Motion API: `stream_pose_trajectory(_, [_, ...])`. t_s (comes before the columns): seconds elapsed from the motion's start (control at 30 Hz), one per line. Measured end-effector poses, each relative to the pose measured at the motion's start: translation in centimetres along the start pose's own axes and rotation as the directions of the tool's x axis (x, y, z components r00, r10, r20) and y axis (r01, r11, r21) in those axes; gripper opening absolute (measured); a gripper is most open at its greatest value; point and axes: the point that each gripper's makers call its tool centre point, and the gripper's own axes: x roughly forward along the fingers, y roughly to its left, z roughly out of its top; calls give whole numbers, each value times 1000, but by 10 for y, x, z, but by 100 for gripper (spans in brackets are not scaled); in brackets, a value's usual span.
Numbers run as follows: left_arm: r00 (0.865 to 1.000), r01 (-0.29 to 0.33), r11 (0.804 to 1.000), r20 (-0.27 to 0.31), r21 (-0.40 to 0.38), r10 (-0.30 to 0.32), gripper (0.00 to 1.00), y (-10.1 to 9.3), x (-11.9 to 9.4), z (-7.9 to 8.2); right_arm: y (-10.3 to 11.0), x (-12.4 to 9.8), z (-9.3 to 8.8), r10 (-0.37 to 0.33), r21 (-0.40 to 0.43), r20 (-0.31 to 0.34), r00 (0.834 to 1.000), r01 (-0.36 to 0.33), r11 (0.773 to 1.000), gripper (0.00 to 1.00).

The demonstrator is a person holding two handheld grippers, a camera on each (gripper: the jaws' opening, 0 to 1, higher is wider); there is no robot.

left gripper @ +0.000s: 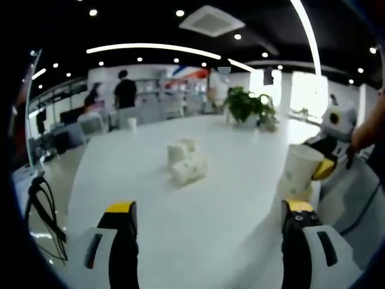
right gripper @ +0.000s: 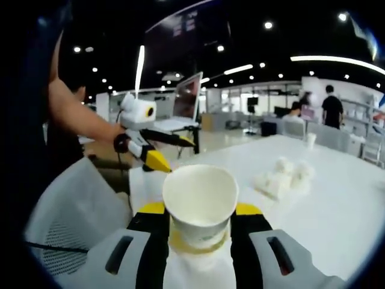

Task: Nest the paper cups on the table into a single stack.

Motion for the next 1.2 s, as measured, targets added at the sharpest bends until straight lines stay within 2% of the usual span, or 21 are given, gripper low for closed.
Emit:
stream_pose_trajectory(0.23, [1000,0,1000,-5,-1,0,98,-2,0,-1,0,2,-8,-1,5,-22,1000,1,1000,38])
stream_pose_trajectory(0.47, [1000,3,1000,-5,0,-3,98,-3,2,0,0,6,-23,-8,-16,-74,997,6,1000,39])
stream_pose_trajectory(0.93, [1000,-4,1000,-11,-6,4,98,-4,1,-2,0,8,-27,-13,-17,-87,996,12,1000,41])
stream_pose_trajectory(1.03, [1000,-5,1000,-8,-7,4,98,-3,1,-2,1,8,-28,-12,-14,-95,995,11,1000,44])
stream_pose_trajectory(1.13, [1000,-5,1000,-8,-8,5,98,-3,1,-2,0,7,-29,-14,20,-111,994,16,1000,54])
stream_pose_trajectory(1.2, [1000,-4,1000,-7,-7,4,98,-3,2,-1,-2,5,-27,-11,24,-103,995,14,1000,56])
